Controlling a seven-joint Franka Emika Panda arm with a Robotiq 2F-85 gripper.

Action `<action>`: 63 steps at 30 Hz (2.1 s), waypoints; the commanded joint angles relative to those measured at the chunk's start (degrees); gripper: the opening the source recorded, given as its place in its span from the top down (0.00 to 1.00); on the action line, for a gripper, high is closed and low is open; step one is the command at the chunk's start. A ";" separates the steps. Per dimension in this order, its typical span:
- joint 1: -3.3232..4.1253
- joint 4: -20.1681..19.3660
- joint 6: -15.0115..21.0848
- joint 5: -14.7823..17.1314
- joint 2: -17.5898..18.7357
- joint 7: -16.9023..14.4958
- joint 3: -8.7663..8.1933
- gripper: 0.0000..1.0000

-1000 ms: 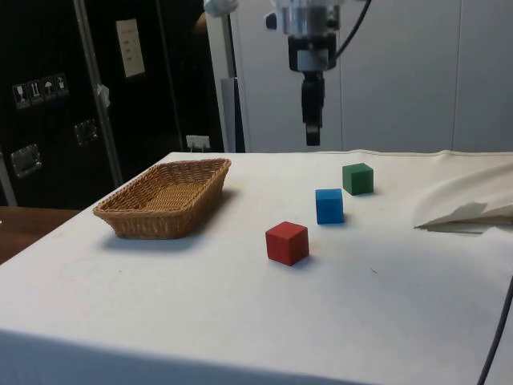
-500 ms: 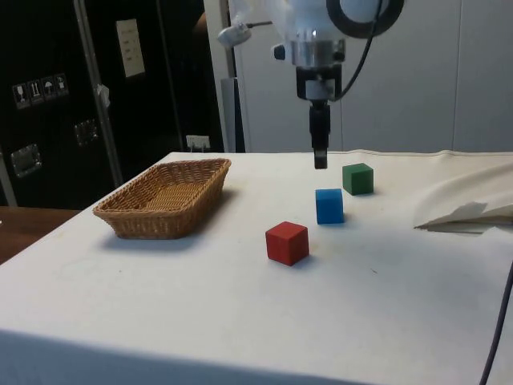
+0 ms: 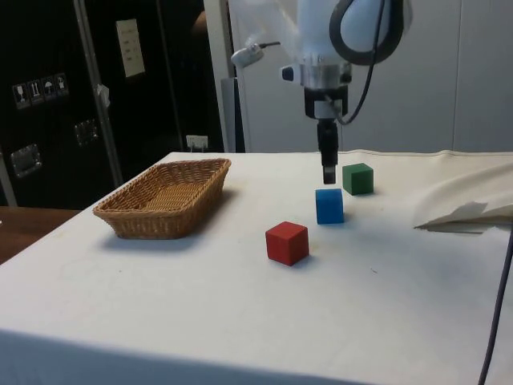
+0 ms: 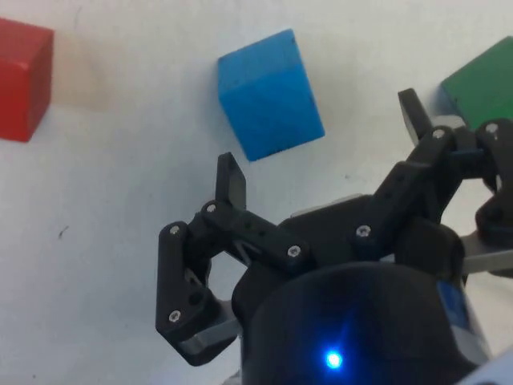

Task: Pick up the blue cube and place it into the basket.

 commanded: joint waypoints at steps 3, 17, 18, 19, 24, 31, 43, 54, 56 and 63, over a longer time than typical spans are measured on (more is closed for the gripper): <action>-0.06 -0.34 2.58 0.29 1.60 -1.49 -0.52 0.00; 0.52 -1.49 5.73 0.06 3.04 -0.06 0.80 0.00; 0.52 -1.55 5.90 0.06 3.15 0.11 0.97 0.00; 0.52 -1.60 6.07 0.06 3.27 0.23 1.09 0.00; 0.40 -1.60 5.33 0.00 3.44 0.06 1.32 0.00; 0.34 -1.83 10.94 0.34 7.39 -0.06 1.49 0.00; 0.69 -1.83 13.81 -0.11 9.34 0.46 1.32 0.00; 0.46 -1.60 13.35 0.00 9.45 0.11 1.55 0.20; 0.46 -1.60 13.29 0.00 9.45 0.11 1.55 0.48; 0.46 -1.60 13.24 0.06 9.45 0.11 1.60 1.00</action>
